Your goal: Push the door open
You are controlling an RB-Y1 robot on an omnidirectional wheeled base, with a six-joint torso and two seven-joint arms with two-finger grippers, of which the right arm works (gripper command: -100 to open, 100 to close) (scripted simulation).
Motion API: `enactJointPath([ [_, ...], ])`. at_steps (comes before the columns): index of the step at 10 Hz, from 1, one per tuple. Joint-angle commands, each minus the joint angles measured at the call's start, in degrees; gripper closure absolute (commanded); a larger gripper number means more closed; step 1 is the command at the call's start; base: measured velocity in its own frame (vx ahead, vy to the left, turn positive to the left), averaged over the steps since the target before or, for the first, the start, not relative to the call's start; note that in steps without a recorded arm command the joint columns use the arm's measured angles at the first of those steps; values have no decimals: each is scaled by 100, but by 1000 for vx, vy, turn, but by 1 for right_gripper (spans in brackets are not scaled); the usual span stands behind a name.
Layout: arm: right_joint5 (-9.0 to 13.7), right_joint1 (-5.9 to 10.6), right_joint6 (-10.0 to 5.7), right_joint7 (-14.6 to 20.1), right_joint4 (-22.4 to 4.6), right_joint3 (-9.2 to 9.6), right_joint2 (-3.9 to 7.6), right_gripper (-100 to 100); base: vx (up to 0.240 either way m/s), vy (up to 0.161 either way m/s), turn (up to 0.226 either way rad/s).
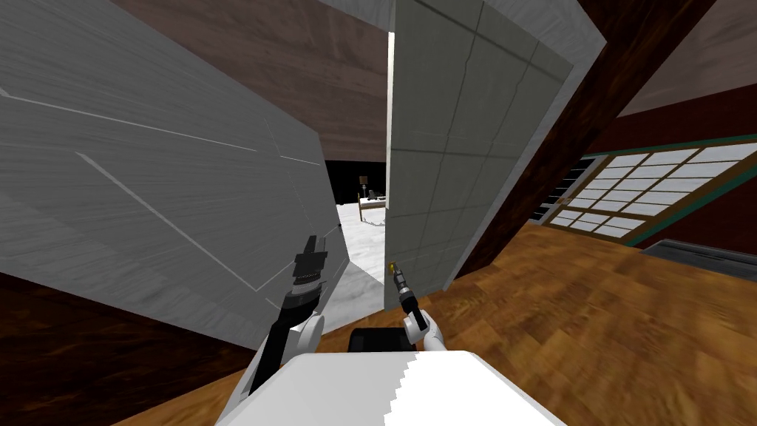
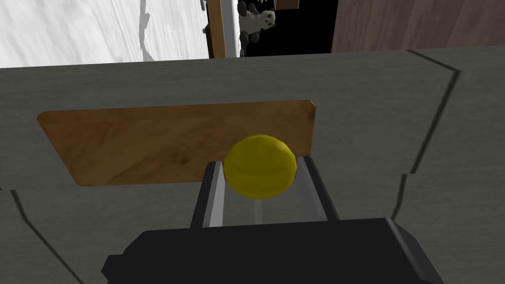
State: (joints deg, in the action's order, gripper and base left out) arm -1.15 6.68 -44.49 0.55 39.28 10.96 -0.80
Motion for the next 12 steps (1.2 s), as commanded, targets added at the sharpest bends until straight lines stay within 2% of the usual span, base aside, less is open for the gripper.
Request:
enactJointPath([
  [1,0,-7,-5,2,-2,1,0,100,-9,-2,-2],
  [3,0,-7,-5,2,-2,1,0,100,0,0,0],
  [4,25,-6,4,-20,-14,-55,66,100,71,26,-17],
  [5,32,-5,4,-25,-15,-71,83,100,127,56,-28],
  [9,110,10,-1,-82,-29,-240,223,100,164,79,-27],
  [12,202,27,-6,-149,-45,-440,332,100,182,67,-90],
])
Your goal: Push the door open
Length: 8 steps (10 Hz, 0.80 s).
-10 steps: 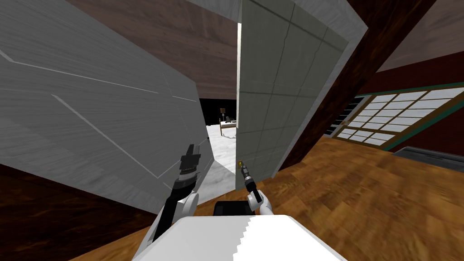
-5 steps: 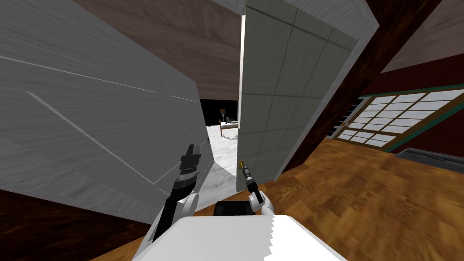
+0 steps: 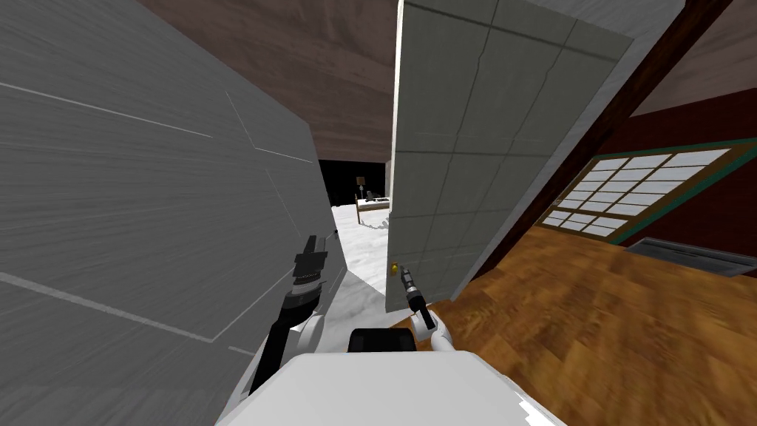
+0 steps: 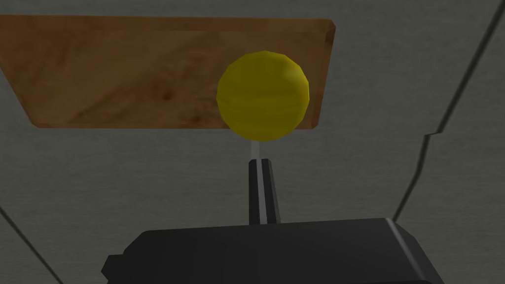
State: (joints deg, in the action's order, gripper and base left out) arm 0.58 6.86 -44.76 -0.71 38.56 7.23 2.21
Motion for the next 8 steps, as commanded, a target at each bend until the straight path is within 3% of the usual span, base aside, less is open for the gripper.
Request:
enactJointPath([
  [1,11,-6,12,13,23,7,32,-100,-46,62,-50],
  [5,33,-19,38,41,72,22,-13,-100,-194,20,-27],
  [8,57,-32,65,70,123,37,-208,-100,-236,38,-36],
])
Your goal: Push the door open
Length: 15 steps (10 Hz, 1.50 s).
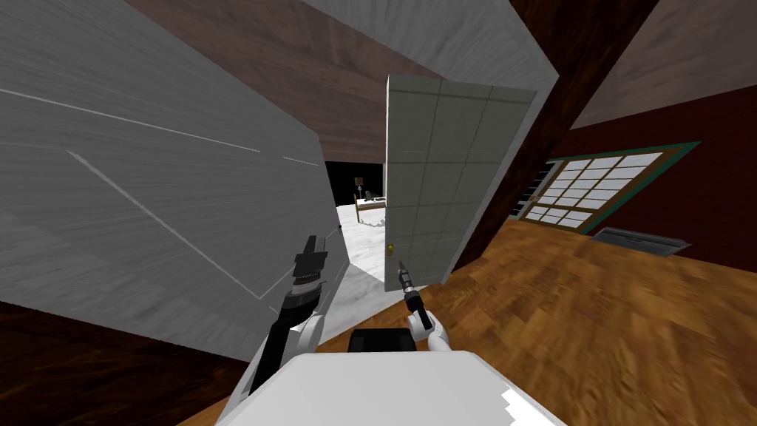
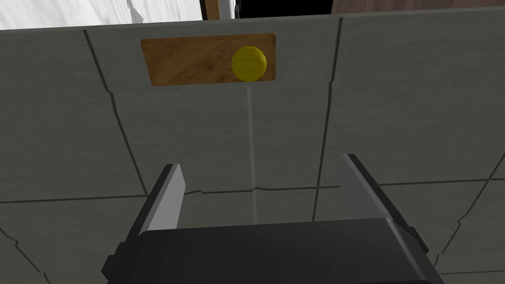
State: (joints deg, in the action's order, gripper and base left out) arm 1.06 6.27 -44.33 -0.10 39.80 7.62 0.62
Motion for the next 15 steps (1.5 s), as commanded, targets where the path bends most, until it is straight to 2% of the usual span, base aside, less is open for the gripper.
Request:
enactJointPath([
  [1,0,0,0,0,0,0,0,-100,-106,31,-11],
  [2,8,-1,-15,-5,-9,-15,84,-100,82,33,28],
  [7,28,12,-62,-26,-43,-62,166,-100,184,25,20],
  [9,37,19,-85,-35,-60,-84,141,-100,200,45,26],
  [12,53,29,-121,-51,-86,-119,0,-100,209,17,23],
  [13,49,19,-119,-49,-84,-111,30,-100,72,11,-8],
  [14,49,19,-119,-49,-84,-111,30,100,-15,-1,8],
  [15,49,19,-119,-49,-84,-111,30,100,-24,-5,9],
])
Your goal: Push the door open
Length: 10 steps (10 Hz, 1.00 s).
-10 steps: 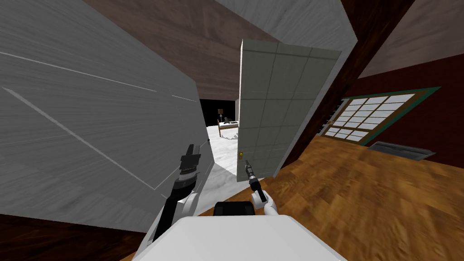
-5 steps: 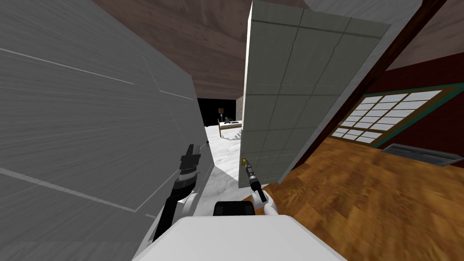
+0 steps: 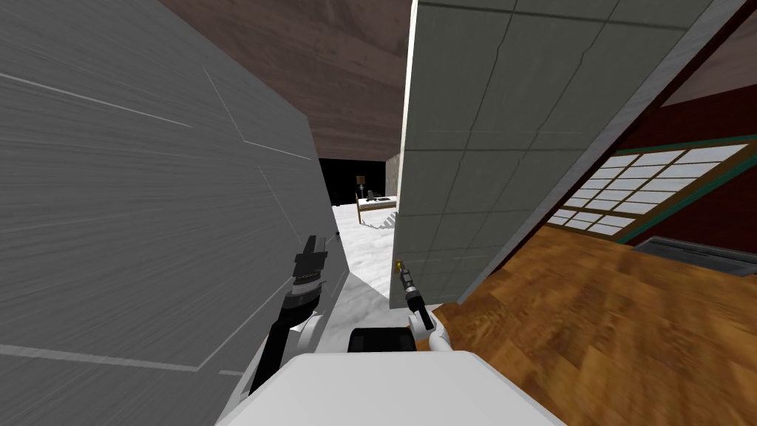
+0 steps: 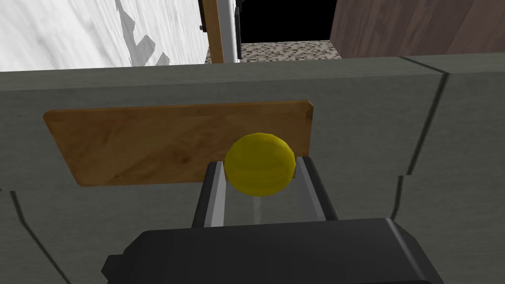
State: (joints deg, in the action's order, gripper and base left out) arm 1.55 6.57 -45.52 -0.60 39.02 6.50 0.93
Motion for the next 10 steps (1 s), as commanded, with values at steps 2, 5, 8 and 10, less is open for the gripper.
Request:
enactJointPath([
  [2,-1,-11,0,0,-6,2,0,100,-13,-2,1],
  [5,35,-7,9,-48,-19,-71,83,100,24,13,-9],
  [8,104,10,5,-132,-29,-213,196,100,170,37,-53],
  [10,141,19,3,-178,-35,-289,242,100,163,13,-85],
])
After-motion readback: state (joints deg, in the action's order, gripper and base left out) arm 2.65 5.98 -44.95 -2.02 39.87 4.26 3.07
